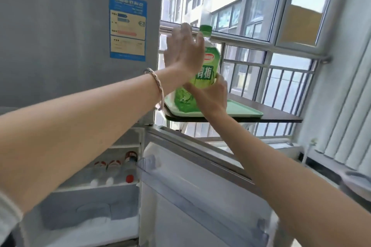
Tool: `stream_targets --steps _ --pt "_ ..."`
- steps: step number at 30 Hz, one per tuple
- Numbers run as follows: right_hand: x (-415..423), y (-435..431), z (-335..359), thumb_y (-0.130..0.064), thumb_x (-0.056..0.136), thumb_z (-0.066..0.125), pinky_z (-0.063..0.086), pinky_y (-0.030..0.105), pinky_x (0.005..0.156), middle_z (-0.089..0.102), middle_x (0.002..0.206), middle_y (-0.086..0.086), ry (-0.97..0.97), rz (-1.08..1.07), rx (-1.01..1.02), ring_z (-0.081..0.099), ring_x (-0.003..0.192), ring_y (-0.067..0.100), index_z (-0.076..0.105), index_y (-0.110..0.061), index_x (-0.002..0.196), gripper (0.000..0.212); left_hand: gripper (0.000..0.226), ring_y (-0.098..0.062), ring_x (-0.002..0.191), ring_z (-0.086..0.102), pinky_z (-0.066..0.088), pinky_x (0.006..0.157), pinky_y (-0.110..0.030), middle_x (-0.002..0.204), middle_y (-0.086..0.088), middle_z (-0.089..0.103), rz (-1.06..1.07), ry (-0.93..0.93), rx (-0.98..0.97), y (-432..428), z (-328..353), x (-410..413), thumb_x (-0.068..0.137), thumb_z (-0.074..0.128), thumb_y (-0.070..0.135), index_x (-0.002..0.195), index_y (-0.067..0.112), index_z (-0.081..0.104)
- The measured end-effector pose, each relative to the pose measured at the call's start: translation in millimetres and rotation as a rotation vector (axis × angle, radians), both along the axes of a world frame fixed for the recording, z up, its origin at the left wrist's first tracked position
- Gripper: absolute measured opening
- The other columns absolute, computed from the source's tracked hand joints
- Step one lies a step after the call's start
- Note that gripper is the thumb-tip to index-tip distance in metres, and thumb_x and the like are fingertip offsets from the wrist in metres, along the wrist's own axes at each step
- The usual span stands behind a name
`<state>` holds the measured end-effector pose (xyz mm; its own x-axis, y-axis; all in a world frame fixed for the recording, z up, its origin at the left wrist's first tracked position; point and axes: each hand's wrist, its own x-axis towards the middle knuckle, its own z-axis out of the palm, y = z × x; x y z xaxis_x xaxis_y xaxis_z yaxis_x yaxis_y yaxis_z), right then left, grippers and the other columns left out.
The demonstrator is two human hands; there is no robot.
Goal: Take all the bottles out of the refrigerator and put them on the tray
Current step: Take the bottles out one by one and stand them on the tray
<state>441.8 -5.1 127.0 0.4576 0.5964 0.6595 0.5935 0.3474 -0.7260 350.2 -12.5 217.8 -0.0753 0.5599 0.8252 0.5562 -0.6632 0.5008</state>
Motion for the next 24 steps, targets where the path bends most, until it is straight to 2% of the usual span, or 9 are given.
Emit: stream_targets --steps 2,5,6,8,9,11,16,19,24 --pt "30.3 8.9 0.3 -0.064 0.053 0.081 0.048 0.033 0.086 0.055 0.113 0.001 -0.021 -0.1 -0.004 0.052 0.105 0.017 0.052 -0.013 0.125 0.093 0.042 -0.022 0.107 0.049 0.043 0.088 -0.035 0.127 -0.01 0.048 -0.07 -0.037 -0.201 9.1 -16.5 15.9 0.101 0.03 0.04 0.13 0.011 0.041" --pt "70.6 23.5 0.1 -0.068 0.056 0.079 0.045 0.033 0.088 0.056 0.121 0.006 -0.029 -0.249 -0.02 0.052 0.112 0.02 0.048 -0.012 0.13 0.098 0.054 -0.016 0.079 0.052 0.049 0.068 -0.017 0.097 -0.007 0.055 -0.323 -0.068 -0.529 23.5 -41.8 39.7 0.103 0.022 0.044 0.137 0.004 0.033" --pt "80.7 27.8 -0.2 -0.073 0.054 0.076 0.045 0.034 0.088 0.057 0.121 0.006 -0.023 -0.283 -0.029 0.053 0.113 0.022 0.049 -0.012 0.129 0.1 0.06 -0.018 0.085 0.055 0.051 0.077 -0.019 0.099 -0.009 0.057 -0.417 -0.053 -0.653 27.4 -49.9 46.2 0.103 0.019 0.047 0.142 0.003 0.031" --pt "96.8 38.3 -1.7 -0.083 0.048 0.067 0.048 0.034 0.086 0.06 0.119 0.005 -0.034 -0.333 -0.052 0.055 0.113 0.023 0.052 -0.015 0.126 0.105 0.069 -0.03 0.119 0.052 0.045 0.102 -0.039 0.135 -0.018 0.051 -0.558 0.016 -0.804 40.5 -64.1 60.0 0.1 0.014 0.055 0.148 0.008 0.03" --pt "103.9 45.1 -2.9 -0.087 0.046 0.063 0.049 0.034 0.085 0.061 0.118 0.005 -0.048 -0.347 -0.068 0.056 0.112 0.024 0.053 -0.015 0.124 0.107 0.07 -0.032 0.13 0.045 0.04 0.107 -0.044 0.147 -0.017 0.042 -0.601 0.045 -0.84 44.0 -69.5 66.5 0.099 0.012 0.057 0.15 0.012 0.029" --pt "114.5 58.7 -5.6 -0.089 0.045 0.061 0.053 0.036 0.083 0.061 0.115 0.006 -0.069 -0.366 -0.09 0.058 0.109 0.026 0.054 -0.015 0.121 0.107 0.072 -0.032 0.138 0.036 0.035 0.111 -0.046 0.154 -0.016 0.033 -0.631 0.083 -0.87 52.9 -77.3 77.5 0.098 0.01 0.059 0.152 0.013 0.025" --pt "122.3 95.2 -17.8 -0.072 0.06 0.072 0.053 0.046 0.087 0.055 0.123 0.014 -0.059 -0.375 -0.19 0.054 0.115 0.034 0.046 -0.008 0.129 0.098 0.066 -0.027 0.147 0.023 0.019 0.12 -0.042 0.159 -0.013 0.021 -0.669 0.098 -0.857 76.9 -91.3 90.0 0.102 0.006 0.05 0.153 0.011 0.019" --pt "126.5 116.5 -25.9 -0.069 0.065 0.071 0.054 0.049 0.086 0.057 0.119 0.016 -0.097 -0.38 -0.211 0.055 0.111 0.036 0.049 -0.006 0.122 0.088 0.065 -0.026 0.147 0.022 0.016 0.121 -0.041 0.16 -0.011 0.022 -0.665 0.067 -0.853 90.3 -96.4 90.9 0.102 0.006 0.05 0.153 0.013 0.022" --pt "129.8 133.8 -22.4 -0.065 0.071 0.071 0.05 0.049 0.094 0.052 0.127 0.018 -0.107 -0.358 -0.302 0.051 0.118 0.036 0.043 -0.007 0.133 0.089 0.066 -0.025 0.146 0.023 0.013 0.119 -0.036 0.158 -0.012 0.026 -0.672 0.079 -0.823 98.8 -97.2 93.5 0.102 0.007 0.048 0.152 0.008 0.023"
